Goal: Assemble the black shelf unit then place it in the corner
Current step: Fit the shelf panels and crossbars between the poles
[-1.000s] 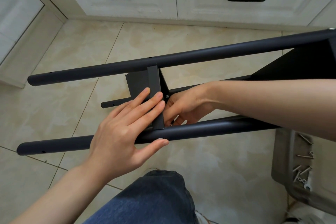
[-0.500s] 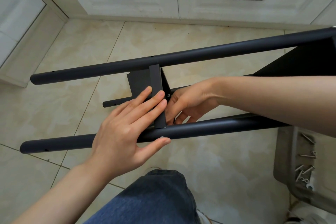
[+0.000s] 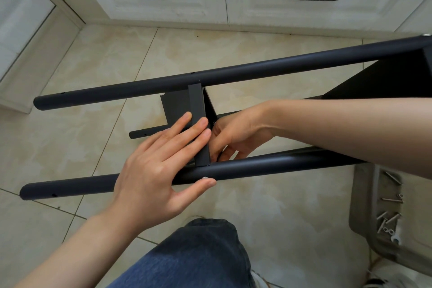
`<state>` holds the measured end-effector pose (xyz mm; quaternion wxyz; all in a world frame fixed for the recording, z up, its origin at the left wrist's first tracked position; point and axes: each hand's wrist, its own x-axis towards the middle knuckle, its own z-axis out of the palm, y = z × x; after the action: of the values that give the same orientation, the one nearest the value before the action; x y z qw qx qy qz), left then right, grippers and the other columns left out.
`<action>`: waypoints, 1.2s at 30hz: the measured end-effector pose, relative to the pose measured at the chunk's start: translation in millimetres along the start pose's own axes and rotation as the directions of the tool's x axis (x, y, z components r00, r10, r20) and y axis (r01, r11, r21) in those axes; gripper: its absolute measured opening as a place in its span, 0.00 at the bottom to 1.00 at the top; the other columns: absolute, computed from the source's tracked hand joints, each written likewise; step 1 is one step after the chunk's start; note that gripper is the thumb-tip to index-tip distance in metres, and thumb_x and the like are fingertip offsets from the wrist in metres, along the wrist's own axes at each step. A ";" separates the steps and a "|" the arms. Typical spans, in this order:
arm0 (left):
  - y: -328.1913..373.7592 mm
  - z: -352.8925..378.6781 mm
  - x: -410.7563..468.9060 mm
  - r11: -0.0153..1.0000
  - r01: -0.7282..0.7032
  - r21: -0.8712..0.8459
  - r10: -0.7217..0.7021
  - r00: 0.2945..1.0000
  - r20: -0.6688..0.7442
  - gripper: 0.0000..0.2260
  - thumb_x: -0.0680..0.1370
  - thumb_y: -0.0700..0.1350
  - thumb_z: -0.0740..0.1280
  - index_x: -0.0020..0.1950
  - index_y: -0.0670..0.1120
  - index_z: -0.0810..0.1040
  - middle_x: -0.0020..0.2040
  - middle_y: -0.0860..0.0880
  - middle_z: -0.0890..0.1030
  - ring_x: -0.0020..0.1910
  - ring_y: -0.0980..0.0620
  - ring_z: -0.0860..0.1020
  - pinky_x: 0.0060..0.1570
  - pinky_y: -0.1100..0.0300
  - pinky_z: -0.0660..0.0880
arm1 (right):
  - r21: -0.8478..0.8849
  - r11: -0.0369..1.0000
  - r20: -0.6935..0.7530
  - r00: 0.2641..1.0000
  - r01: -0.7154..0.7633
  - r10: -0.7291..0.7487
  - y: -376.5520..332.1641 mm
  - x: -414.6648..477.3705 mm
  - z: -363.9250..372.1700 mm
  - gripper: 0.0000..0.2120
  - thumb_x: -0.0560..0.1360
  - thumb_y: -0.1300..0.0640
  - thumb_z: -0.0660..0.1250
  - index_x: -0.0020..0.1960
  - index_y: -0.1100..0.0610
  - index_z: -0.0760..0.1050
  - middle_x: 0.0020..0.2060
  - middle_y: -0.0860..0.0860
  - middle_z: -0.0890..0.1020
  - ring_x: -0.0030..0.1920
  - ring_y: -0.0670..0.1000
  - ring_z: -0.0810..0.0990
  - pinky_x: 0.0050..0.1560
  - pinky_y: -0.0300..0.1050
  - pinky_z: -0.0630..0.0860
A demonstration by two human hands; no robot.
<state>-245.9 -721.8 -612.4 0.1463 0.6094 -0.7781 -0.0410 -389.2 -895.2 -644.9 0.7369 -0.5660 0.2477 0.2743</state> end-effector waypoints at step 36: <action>-0.7 1.4 1.5 1.000 -0.024 -0.013 0.024 0.999 -0.028 0.29 0.79 0.62 0.65 0.75 0.46 0.71 0.77 0.50 0.69 0.79 0.49 0.64 0.67 0.44 0.74 | 0.059 0.998 0.032 0.999 -0.001 -0.001 2.0 -5.3 -5.4 0.06 0.78 0.60 0.66 0.47 0.59 0.82 0.46 0.55 0.83 0.48 0.53 0.81 0.56 0.50 0.78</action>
<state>-245.9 -723.6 -613.7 0.1617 0.5997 -0.7829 -0.0357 -394.7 -900.7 -644.0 0.7572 -0.5393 0.2439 0.2761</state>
